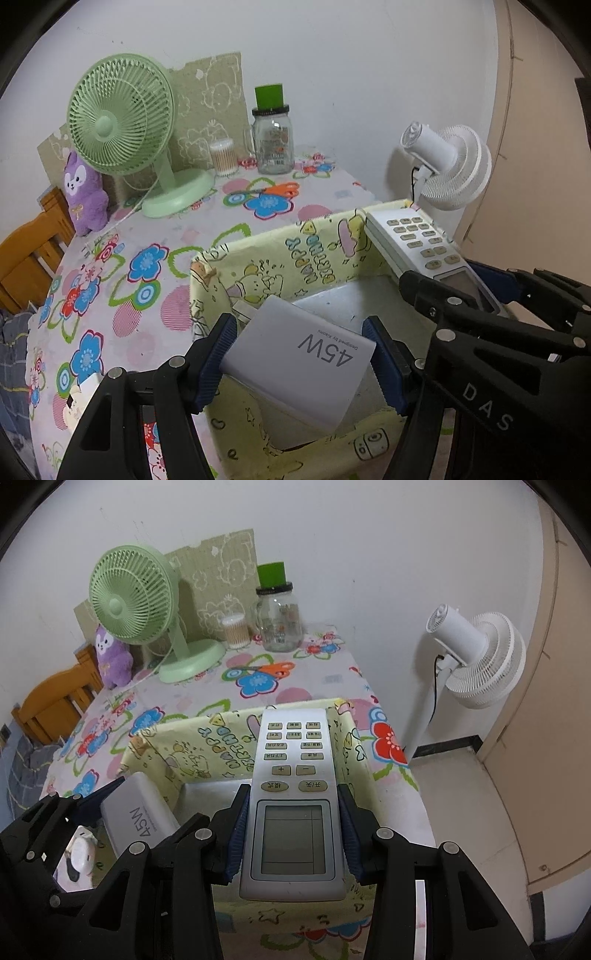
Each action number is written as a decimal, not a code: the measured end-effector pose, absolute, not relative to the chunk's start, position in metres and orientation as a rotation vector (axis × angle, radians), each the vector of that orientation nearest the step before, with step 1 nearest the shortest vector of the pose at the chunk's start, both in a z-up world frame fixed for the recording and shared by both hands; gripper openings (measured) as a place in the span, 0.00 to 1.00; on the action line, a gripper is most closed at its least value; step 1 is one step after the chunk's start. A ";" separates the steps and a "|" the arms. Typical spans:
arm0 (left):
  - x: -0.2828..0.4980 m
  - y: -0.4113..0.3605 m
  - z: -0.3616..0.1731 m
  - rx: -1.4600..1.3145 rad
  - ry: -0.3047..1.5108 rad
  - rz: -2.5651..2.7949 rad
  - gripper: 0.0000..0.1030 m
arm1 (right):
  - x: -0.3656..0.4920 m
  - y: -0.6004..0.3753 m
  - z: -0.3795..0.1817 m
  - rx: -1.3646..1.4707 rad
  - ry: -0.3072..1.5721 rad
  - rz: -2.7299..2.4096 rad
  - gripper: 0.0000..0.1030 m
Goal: Organize rigid objects
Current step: 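Lower the charger into the box and open the left tool while the right tool releases the remote, then withdraw both open tools from the box toward the remaining objects, then grasp the purple round gadget with the left tool while the right tool grasps the white round puck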
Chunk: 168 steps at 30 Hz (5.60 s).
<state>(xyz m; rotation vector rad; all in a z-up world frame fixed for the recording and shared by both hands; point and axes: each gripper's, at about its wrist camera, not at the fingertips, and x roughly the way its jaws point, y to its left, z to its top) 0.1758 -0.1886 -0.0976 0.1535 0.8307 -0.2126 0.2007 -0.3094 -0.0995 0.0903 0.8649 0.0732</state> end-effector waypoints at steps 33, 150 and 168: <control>0.156 -0.189 -0.090 0.156 0.873 -0.294 0.86 | 0.184 -0.301 -0.095 0.094 0.911 0.038 0.71; 0.039 0.073 -0.166 0.011 0.864 0.074 1.00 | 0.058 -0.063 -0.155 -0.035 0.761 0.275 1.00; 0.045 0.096 -0.175 -0.011 0.883 0.042 0.71 | 0.074 -0.046 -0.173 0.000 0.819 0.265 1.00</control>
